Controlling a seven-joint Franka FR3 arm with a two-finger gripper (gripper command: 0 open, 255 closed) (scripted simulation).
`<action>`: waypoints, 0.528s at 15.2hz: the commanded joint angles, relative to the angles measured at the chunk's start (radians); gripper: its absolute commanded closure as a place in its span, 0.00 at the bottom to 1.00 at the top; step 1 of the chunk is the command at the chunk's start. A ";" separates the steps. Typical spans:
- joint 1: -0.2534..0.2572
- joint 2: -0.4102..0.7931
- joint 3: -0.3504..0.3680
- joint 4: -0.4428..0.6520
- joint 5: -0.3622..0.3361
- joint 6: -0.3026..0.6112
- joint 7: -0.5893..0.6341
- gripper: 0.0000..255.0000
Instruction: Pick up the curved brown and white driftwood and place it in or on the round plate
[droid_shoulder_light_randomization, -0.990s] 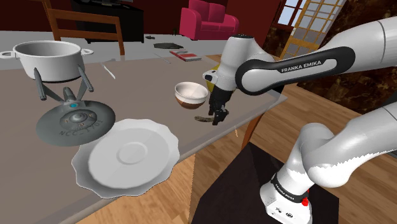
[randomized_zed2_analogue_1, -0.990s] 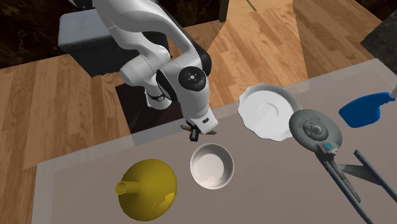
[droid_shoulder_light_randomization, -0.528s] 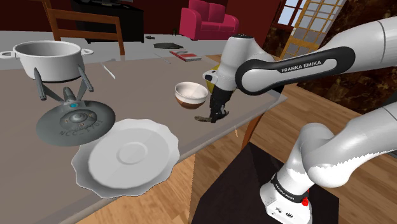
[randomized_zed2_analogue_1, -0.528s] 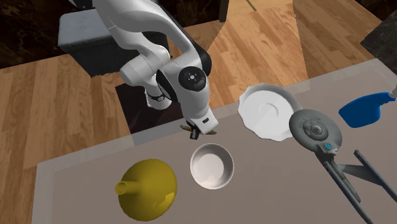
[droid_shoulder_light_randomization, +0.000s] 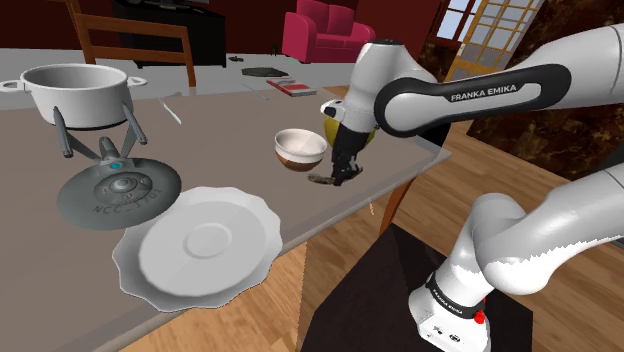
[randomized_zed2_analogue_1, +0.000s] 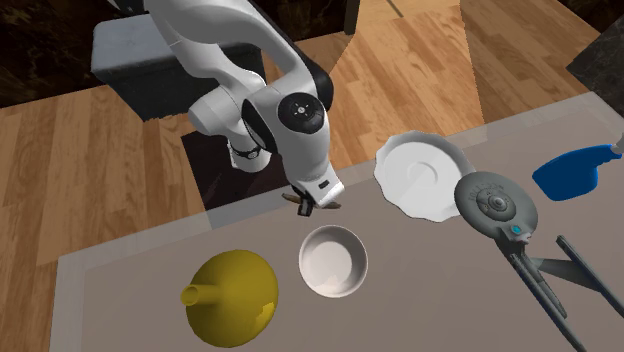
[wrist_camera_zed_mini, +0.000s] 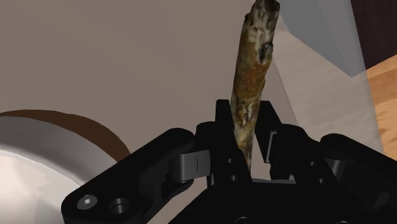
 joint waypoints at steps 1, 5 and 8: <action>0.001 -0.009 0.002 0.022 0.001 -0.031 0.000 1.00; 0.001 -0.021 0.004 0.068 0.003 -0.089 -0.001 1.00; 0.002 -0.028 0.005 0.103 0.004 -0.132 -0.001 1.00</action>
